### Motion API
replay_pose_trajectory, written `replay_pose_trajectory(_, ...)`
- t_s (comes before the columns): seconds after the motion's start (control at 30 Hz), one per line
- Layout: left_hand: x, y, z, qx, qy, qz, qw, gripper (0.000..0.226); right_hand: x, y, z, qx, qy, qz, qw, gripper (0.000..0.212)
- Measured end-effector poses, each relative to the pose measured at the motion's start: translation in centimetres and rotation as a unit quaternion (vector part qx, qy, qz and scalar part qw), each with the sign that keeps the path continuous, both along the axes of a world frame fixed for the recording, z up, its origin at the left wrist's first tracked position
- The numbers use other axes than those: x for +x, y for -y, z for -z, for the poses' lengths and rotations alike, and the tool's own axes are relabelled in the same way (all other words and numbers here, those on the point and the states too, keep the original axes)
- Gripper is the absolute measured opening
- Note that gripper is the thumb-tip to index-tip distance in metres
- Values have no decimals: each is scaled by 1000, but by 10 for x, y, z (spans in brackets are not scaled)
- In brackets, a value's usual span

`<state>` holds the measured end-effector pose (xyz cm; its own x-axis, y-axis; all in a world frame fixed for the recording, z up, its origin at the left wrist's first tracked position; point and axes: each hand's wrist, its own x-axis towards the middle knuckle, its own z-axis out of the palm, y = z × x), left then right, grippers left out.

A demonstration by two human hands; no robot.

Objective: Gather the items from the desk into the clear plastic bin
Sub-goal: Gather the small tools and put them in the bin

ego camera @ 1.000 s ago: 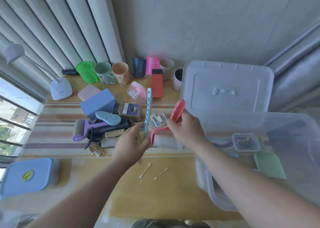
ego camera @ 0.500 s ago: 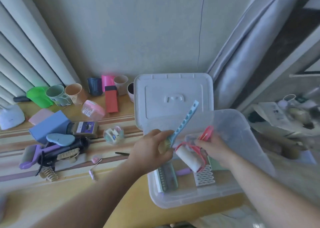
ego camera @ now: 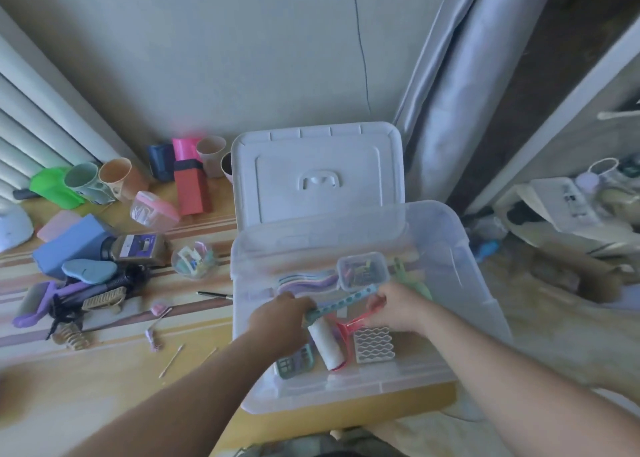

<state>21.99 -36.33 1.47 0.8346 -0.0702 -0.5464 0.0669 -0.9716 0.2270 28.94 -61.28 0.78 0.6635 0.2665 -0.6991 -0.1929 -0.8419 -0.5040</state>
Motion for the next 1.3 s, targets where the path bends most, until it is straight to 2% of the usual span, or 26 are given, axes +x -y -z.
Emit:
replay_pose_trajectory(0.07, 2, 2, 4, 24, -15, 5, 1000, 52, 9, 17, -11, -68, 29, -108, 991, 12)
replay_pose_trajectory(0.13, 4, 4, 7, 38, -23, 8, 999, 50, 17, 28, -22, -118, 27, -169, 978, 13)
replay_pose_trajectory(0.2, 6, 9, 11, 45, -27, 14, 999, 47, 24, 33, -30, -132, 63, -180, 973, 3)
replay_pose_trajectory(0.3, 11, 17, 15, 49, -15, 23, 998, 45, 26, 23, -30, -104, 169, -184, 963, 33)
replay_pose_trajectory(0.4, 17, 26, 19, 42, 17, 11, 999, 46, 14, -1, -13, -58, 204, -254, 944, 48)
replay_pose_trajectory(0.47, 19, 28, 21, 38, 48, -8, 998, 44, 5, -16, 2, -81, 237, -296, 922, 40)
replay_pose_trajectory(0.57, 17, 22, 23, 43, 77, -14, 996, 45, 2, -31, 15, -110, 288, -304, 901, 29)
replay_pose_trajectory(0.8, -2, -2, 28, 49, 71, -53, 995, 56, 6, -56, 42, -143, 272, -350, 885, 29)
replay_pose_trajectory(0.9, -4, -2, 29, 52, 88, -53, 993, 69, 11, -61, 53, -181, 252, -344, 886, 43)
replay_pose_trajectory(0.97, -4, 3, 23, 39, 84, -47, 995, 62, 14, -62, 56, -196, 241, -332, 890, 54)
replay_pose_trajectory(1.1, -5, 4, 5, 10, 116, -36, 992, 52, 12, -66, 59, -209, 245, -339, 884, 44)
replay_pose_trajectory(1.17, -3, -4, -7, -47, 166, -26, 985, 51, 11, -67, 58, -183, 253, -310, 898, 35)
replay_pose_trajectory(1.23, 1, -22, -23, -114, 234, -19, 965, 51, 12, -70, 50, -104, 283, -240, 923, 26)
replay_pose_trajectory(1.3, 7, -51, -37, -141, 316, -36, 938, 44, 16, -81, 32, -22, 323, -166, 931, 29)
